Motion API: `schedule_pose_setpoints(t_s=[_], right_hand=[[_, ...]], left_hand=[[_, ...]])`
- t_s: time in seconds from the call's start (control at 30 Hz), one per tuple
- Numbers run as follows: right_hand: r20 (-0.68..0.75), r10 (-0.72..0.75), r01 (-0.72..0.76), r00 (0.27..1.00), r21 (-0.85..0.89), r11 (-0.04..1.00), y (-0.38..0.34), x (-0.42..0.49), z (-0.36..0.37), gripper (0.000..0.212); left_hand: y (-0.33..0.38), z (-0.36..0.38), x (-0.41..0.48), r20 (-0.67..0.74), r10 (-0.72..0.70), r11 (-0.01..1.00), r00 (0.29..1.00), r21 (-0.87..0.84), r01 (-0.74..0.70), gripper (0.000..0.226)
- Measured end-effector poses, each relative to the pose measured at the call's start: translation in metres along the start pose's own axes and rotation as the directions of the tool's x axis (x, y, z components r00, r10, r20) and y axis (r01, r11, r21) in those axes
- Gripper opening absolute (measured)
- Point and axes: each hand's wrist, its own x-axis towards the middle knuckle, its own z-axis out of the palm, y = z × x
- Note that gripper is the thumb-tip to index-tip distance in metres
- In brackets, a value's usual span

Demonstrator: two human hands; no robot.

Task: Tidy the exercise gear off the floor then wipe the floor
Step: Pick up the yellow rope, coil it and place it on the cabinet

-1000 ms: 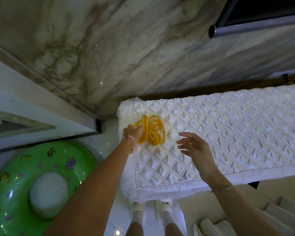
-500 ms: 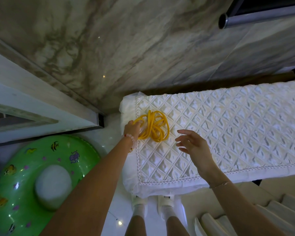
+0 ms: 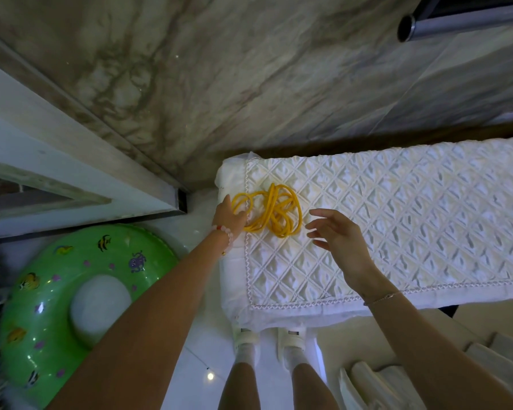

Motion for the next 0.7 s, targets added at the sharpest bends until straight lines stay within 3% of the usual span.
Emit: schedule_pose_setpoints(t_s=[0.13, 0.27, 0.4, 0.7], right_hand=[[0.028, -0.007, 0.007, 1.000, 0.020, 1.000, -0.010, -0.005, 0.007, 0.033], [0.043, -0.004, 0.002, 0.999, 0.045, 0.999, -0.027, -0.015, 0.013, 0.026], [0.057, 0.007, -0.012, 0.998, 0.081, 0.997, -0.053, -0.033, 0.018, 0.024], [0.053, -0.054, 0.042, 0.997, 0.197, 0.980, -0.120, -0.105, 0.005, 0.022]], left_hand=[[0.000, -0.009, -0.019, 0.005, 0.008, 1.000, 1.000, -0.014, -0.008, 0.064], [0.006, -0.017, -0.050, 0.010, 0.065, 0.976, 0.998, -0.207, -0.061, 0.054], [0.032, -0.028, -0.092, 0.043, 0.092, 0.857, 0.995, -0.513, -0.057, 0.039], [0.115, -0.065, -0.221, -0.091, 0.204, 0.648, 0.975, -0.734, -0.204, 0.012]])
